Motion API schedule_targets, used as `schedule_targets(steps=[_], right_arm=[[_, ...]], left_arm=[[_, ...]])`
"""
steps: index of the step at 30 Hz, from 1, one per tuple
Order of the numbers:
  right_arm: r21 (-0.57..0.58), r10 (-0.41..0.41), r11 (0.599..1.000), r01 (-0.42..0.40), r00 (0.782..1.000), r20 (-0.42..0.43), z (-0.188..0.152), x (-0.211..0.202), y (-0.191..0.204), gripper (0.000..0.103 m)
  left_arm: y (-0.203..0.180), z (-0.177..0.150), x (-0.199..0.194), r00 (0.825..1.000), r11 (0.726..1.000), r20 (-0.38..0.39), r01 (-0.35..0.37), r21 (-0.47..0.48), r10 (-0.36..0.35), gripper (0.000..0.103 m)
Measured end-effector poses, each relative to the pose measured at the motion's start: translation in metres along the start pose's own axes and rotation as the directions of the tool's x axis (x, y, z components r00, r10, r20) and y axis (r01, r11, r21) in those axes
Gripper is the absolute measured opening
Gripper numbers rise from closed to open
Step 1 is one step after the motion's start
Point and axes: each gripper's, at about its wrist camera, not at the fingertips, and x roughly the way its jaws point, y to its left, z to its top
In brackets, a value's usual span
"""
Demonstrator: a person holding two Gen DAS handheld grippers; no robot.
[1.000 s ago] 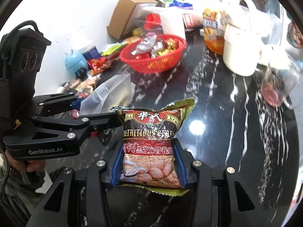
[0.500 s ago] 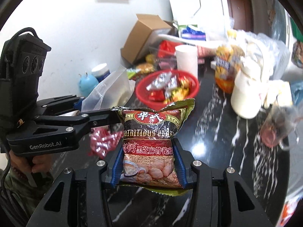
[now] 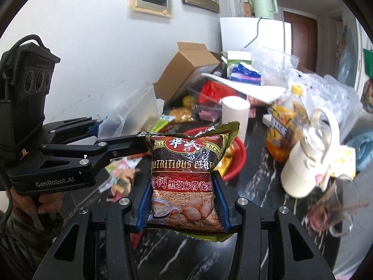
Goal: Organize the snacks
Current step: 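Carry the zip bag and cereal bag over the red basket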
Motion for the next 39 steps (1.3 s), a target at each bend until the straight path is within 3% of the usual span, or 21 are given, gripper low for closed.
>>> schedule_targets(steps=[7, 12, 20, 24, 28, 30, 33, 34, 35, 37, 39], right_arm=[[-0.007, -0.014, 1.0, 0.014, 1.0, 0.003, 0.018, 0.031, -0.013, 0.047], [0.032, -0.026, 0.999, 0.027, 0.999, -0.032, 0.021, 0.062, -0.035, 0.047], [0.07, -0.039, 0.997, 0.045, 0.996, -0.078, 0.016, 0.097, -0.062, 0.046], [0.069, -0.05, 0.996, 0.058, 0.993, -0.102, 0.015, 0.105, -0.067, 0.047], [0.071, -0.043, 0.996, 0.051, 0.993, -0.112, 0.015, 0.11, -0.066, 0.047], [0.068, -0.038, 0.997, 0.046, 0.993, -0.115, 0.016, 0.112, -0.066, 0.047], [0.067, -0.029, 0.997, 0.037, 0.993, -0.118, 0.018, 0.116, -0.065, 0.047], [0.066, -0.027, 0.997, 0.035, 0.993, -0.117, 0.018, 0.116, -0.065, 0.047], [0.067, -0.026, 0.997, 0.034, 0.993, -0.115, 0.018, 0.115, -0.065, 0.047], [0.066, -0.028, 0.997, 0.036, 0.993, -0.114, 0.018, 0.114, -0.065, 0.047], [0.068, -0.036, 0.997, 0.044, 0.993, -0.112, 0.017, 0.113, -0.066, 0.047]], left_arm=[[0.023, 0.011, 0.032, 0.998, 0.998, 0.004, -0.06, 0.002, 0.06, 0.043], [0.034, 0.005, 0.067, 0.995, 0.995, -0.033, -0.098, 0.02, 0.099, 0.043], [0.039, -0.011, 0.109, 0.988, 0.993, -0.114, -0.093, 0.077, 0.102, 0.043], [0.045, -0.019, 0.123, 0.979, 0.992, -0.169, -0.102, 0.075, 0.114, 0.044], [0.053, -0.023, 0.133, 0.975, 0.998, -0.214, -0.062, 0.033, 0.068, 0.045], [0.057, -0.024, 0.137, 0.971, 1.0, -0.238, -0.031, 0.007, 0.032, 0.051], [0.059, -0.025, 0.141, 0.964, 1.0, -0.265, -0.005, -0.023, -0.001, 0.052], [0.058, -0.025, 0.141, 0.963, 1.0, -0.27, -0.012, -0.019, 0.006, 0.056], [0.057, -0.025, 0.14, 0.963, 1.0, -0.27, -0.028, -0.01, 0.024, 0.068], [0.056, -0.024, 0.138, 0.966, 0.998, -0.254, -0.057, -0.001, 0.055, 0.082], [0.057, -0.022, 0.133, 0.97, 0.998, -0.237, -0.062, -0.004, 0.06, 0.082]])
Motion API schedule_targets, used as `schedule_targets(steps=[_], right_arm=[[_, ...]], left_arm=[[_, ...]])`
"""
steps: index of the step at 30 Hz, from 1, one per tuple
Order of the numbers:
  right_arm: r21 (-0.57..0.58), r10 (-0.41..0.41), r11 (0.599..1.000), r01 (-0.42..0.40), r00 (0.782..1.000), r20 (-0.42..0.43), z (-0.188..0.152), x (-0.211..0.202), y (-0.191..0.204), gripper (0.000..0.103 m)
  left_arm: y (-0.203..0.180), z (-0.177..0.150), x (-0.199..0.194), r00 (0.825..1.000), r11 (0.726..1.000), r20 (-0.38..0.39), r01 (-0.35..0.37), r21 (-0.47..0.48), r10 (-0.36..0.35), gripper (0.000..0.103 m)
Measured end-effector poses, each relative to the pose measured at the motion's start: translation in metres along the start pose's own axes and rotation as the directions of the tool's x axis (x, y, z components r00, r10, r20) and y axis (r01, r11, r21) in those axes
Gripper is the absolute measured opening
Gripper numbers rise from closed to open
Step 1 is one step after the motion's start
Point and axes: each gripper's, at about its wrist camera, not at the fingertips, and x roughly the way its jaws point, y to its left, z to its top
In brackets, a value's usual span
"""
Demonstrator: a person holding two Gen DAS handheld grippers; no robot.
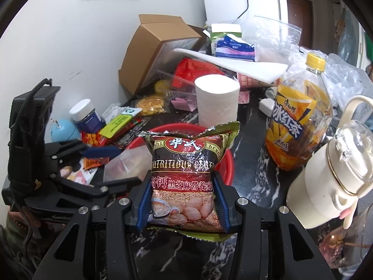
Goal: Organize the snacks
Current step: 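Open both grippers to drop the zip bag and cereal bag into the basket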
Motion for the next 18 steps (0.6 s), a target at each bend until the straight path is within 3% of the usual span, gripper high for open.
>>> schedule_targets(steps=[11, 16, 18], right_arm=[[-0.002, -0.004, 1.0, 0.004, 1.0, 0.001, 0.0, 0.0, 0.0, 0.047], [0.0, -0.007, 1.0, 0.007, 1.0, -0.004, 0.0, 0.0, -0.001, 0.047], [0.001, -0.009, 1.0, 0.009, 1.0, -0.007, -0.001, 0.002, -0.001, 0.047]], left_arm=[[0.008, 0.004, -0.028, 0.997, 0.999, 0.078, 0.006, -0.044, -0.002, 0.082], [0.006, 0.0, -0.012, 0.997, 0.998, 0.035, -0.062, -0.009, 0.062, 0.082], [0.007, -0.002, -0.005, 1.0, 1.0, -0.001, -0.016, -0.009, 0.016, 0.082]])
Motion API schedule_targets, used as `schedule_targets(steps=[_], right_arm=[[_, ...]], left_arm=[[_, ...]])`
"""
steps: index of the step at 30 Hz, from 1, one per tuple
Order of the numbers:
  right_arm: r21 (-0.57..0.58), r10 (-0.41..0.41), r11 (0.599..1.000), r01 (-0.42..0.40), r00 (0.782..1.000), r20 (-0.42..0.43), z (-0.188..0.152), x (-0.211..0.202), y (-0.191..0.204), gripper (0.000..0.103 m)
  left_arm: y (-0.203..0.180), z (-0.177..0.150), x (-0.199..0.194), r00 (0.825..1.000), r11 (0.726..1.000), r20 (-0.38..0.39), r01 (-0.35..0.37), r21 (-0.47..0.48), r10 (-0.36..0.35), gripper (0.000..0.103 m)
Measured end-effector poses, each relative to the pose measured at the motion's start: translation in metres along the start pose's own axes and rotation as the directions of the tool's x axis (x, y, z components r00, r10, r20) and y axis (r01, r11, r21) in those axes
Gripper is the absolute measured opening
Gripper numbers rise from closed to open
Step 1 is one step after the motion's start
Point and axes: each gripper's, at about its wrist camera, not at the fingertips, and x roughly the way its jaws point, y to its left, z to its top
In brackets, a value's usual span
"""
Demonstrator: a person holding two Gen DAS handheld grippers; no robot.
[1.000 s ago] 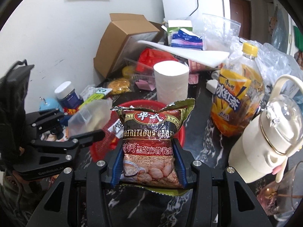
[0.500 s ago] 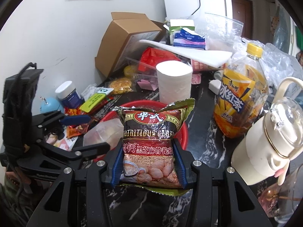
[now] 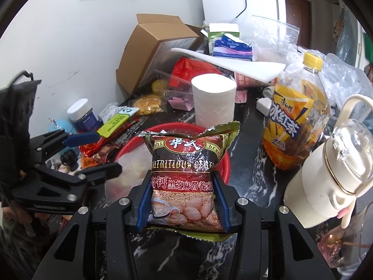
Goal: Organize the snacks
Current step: 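Open both grippers to drop the zip bag and cereal bag into the basket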
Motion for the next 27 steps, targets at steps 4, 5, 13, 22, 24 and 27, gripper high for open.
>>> schedule_targets(steps=[4, 5, 13, 22, 24, 27], right_arm=[[0.008, 0.009, 1.0, -0.009, 1.0, -0.009, 0.0, 0.003, -0.001, 0.047], [0.008, 0.012, 1.0, -0.012, 1.0, -0.011, -0.001, 0.004, -0.001, 0.047], [0.018, 0.058, 0.998, -0.057, 0.998, -0.023, -0.003, 0.017, 0.0, 0.047], [0.021, 0.092, 0.996, -0.092, 0.996, 0.007, -0.006, 0.033, 0.004, 0.047], [0.018, 0.101, 0.995, -0.101, 0.995, 0.006, -0.005, 0.036, 0.005, 0.048], [0.008, 0.127, 0.992, -0.127, 0.992, -0.021, -0.004, 0.04, 0.008, 0.057]], left_arm=[[0.001, -0.003, 0.014, 0.998, 0.999, -0.052, 0.033, -0.013, -0.033, 0.082], [0.002, -0.004, 0.019, 0.998, 1.0, -0.065, 0.023, -0.017, -0.024, 0.082], [0.009, -0.006, 0.022, 0.998, 0.999, -0.05, -0.03, -0.032, 0.029, 0.082], [0.019, -0.002, 0.0, 0.998, 0.996, 0.009, -0.066, -0.056, 0.067, 0.082], [0.02, -0.002, -0.006, 0.998, 0.996, 0.02, -0.064, -0.064, 0.065, 0.082], [0.02, -0.002, -0.011, 0.997, 0.995, 0.028, -0.064, -0.073, 0.066, 0.082]])
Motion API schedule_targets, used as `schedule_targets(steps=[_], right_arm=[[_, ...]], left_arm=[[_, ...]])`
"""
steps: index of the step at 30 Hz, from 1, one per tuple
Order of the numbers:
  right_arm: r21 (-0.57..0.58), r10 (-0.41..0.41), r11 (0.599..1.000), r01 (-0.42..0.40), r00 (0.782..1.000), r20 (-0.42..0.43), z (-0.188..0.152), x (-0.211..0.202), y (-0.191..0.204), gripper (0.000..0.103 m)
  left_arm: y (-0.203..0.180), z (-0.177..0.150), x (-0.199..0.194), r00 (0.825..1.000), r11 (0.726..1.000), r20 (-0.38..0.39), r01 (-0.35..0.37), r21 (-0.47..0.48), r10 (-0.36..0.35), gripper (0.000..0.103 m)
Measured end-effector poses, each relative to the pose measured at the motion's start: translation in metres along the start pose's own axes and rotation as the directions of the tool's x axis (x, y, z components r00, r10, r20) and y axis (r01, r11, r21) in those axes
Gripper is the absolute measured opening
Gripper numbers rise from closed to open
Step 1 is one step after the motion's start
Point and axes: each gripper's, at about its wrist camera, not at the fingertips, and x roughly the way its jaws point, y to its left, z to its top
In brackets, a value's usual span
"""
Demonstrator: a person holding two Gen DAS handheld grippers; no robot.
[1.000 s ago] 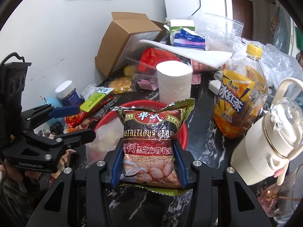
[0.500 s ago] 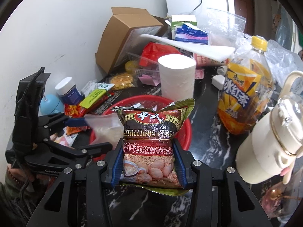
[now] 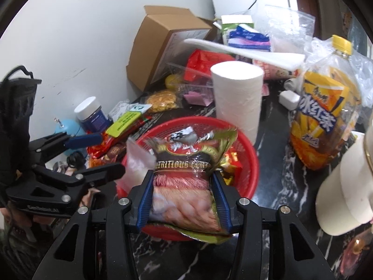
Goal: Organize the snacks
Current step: 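Open both grippers to drop the zip bag and cereal bag into the basket, then lift both grippers away from the basket back over the table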
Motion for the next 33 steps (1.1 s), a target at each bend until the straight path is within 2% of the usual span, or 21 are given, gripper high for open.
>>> schedule_targets(steps=[1, 6, 9, 12, 23, 27, 28, 33], right_arm=[[-0.004, 0.0, 1.0, 0.0, 1.0, -0.005, -0.001, 0.0, 0.001, 0.06], [-0.021, -0.034, 0.999, 0.034, 0.999, 0.021, -0.002, -0.01, 0.002, 0.058], [-0.024, -0.068, 0.997, 0.069, 0.998, 0.013, -0.002, -0.013, 0.001, 0.041], [-0.012, -0.052, 0.999, 0.052, 0.999, -0.015, -0.004, -0.009, -0.001, 0.03], [-0.002, -0.064, 0.998, 0.064, 0.997, -0.032, -0.007, -0.006, 0.002, 0.031], [0.007, -0.08, 0.997, 0.081, 0.996, -0.038, -0.013, -0.012, 0.005, 0.04], [0.007, -0.082, 0.997, 0.082, 0.996, -0.04, -0.014, -0.013, 0.006, 0.045], [0.015, -0.098, 0.995, 0.098, 0.995, -0.025, -0.018, -0.028, 0.01, 0.046]], left_arm=[[0.001, 0.0, -0.001, 1.0, 1.0, 0.001, -0.001, -0.004, 0.001, 0.082], [-0.001, -0.003, 0.0, 1.0, 1.0, -0.009, 0.004, -0.002, -0.004, 0.082], [-0.004, -0.003, 0.0, 1.0, 1.0, -0.012, 0.006, 0.005, -0.005, 0.082], [-0.006, -0.004, 0.001, 1.0, 1.0, -0.016, 0.011, 0.009, -0.011, 0.082], [-0.002, -0.006, 0.002, 0.999, 0.999, -0.042, -0.003, -0.033, 0.002, 0.082], [-0.008, -0.007, -0.003, 0.999, 0.999, -0.047, 0.009, -0.043, -0.011, 0.082], [-0.01, -0.008, -0.004, 0.999, 0.999, -0.05, 0.011, -0.045, -0.013, 0.082], [-0.023, -0.011, -0.017, 0.999, 0.999, -0.033, 0.014, -0.047, -0.015, 0.082]])
